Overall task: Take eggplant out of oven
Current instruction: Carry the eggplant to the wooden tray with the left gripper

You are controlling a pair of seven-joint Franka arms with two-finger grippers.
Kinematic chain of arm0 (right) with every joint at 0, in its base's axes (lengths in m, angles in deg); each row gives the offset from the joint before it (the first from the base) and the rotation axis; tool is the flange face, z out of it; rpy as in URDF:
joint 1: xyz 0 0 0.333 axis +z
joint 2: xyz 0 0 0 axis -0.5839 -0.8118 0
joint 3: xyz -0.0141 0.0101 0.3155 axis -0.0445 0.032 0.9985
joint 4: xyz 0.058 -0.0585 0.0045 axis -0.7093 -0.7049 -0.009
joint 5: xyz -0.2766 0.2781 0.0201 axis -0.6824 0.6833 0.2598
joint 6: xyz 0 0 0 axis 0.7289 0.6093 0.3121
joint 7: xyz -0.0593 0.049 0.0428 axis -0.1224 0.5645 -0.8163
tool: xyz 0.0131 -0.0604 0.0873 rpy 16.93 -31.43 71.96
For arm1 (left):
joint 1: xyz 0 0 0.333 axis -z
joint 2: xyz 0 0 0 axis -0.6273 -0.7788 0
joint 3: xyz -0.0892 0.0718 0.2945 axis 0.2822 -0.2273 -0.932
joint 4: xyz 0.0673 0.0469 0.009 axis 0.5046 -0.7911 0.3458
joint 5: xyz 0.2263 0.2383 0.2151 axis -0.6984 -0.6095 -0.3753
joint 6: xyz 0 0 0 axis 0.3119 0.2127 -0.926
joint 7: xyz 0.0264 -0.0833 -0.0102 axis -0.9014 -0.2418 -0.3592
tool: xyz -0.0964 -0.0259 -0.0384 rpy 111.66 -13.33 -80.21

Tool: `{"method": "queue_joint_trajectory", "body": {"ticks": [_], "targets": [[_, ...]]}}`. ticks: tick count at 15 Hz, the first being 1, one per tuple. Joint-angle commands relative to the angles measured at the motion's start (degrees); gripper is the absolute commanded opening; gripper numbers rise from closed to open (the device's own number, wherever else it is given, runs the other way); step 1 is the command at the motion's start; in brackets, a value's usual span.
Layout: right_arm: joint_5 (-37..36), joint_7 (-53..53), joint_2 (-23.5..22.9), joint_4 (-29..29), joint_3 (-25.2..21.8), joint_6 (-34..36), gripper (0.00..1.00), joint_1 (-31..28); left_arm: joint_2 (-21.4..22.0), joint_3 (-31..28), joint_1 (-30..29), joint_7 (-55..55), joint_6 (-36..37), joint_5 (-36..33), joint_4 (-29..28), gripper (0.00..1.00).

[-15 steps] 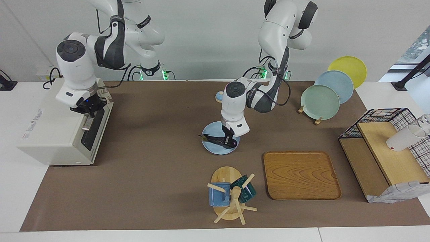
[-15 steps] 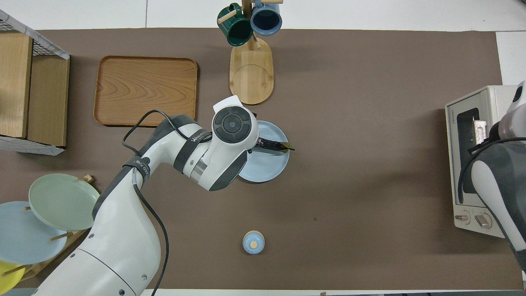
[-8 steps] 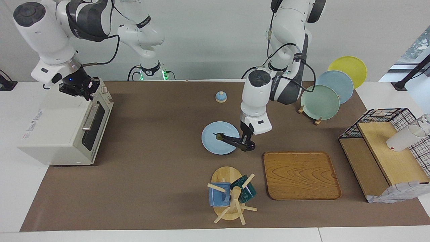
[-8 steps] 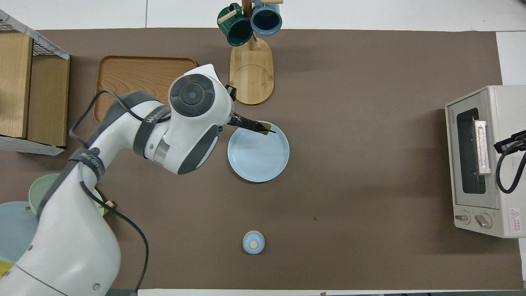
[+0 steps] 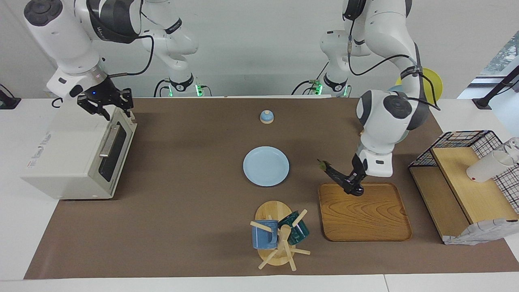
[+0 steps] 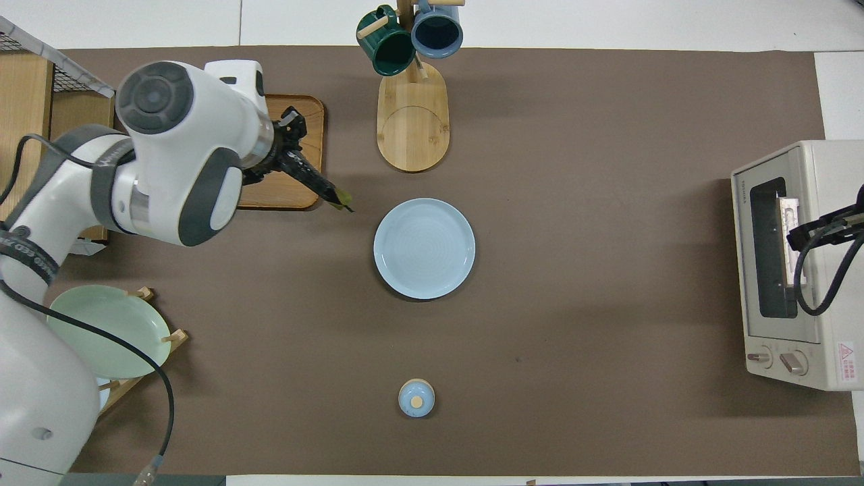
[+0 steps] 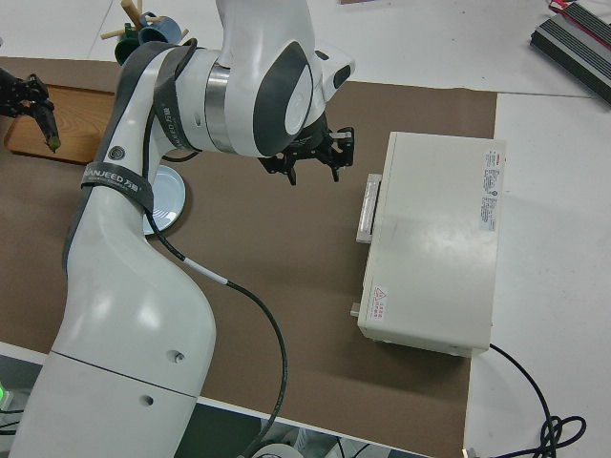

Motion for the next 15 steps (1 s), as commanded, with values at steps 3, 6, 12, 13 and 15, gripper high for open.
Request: {"method": "queue_joint_trajectory", "body": {"ticks": [3,6,12,13,15], "targets": [[1.54,-1.79,0.94,-0.86,-0.74,0.86,1.00,-1.36,-12.71,0.41,-1.68,17.05,1.99,0.26,13.05,0.00],[1.63,-1.26,0.51,-0.42,-3.01,-0.36,1.00,0.48,-13.50,0.41,-2.12,23.33,1.20,0.00,12.89,0.00],[0.49,-2.14,-2.83,1.51,-3.55,2.44,1.00,2.24,-13.68,0.42,-1.59,26.32,-0.82,-2.38,11.74,0.00],[0.49,-2.23,-2.31,1.51,-4.16,2.87,1.00,3.29,-13.68,0.41,-1.51,26.76,-0.91,-2.38,11.74,0.00],[0.49,-2.31,-1.08,1.16,-4.96,3.93,1.00,4.70,-13.68,0.41,-1.42,26.94,-1.17,-2.29,11.66,0.43]]}}
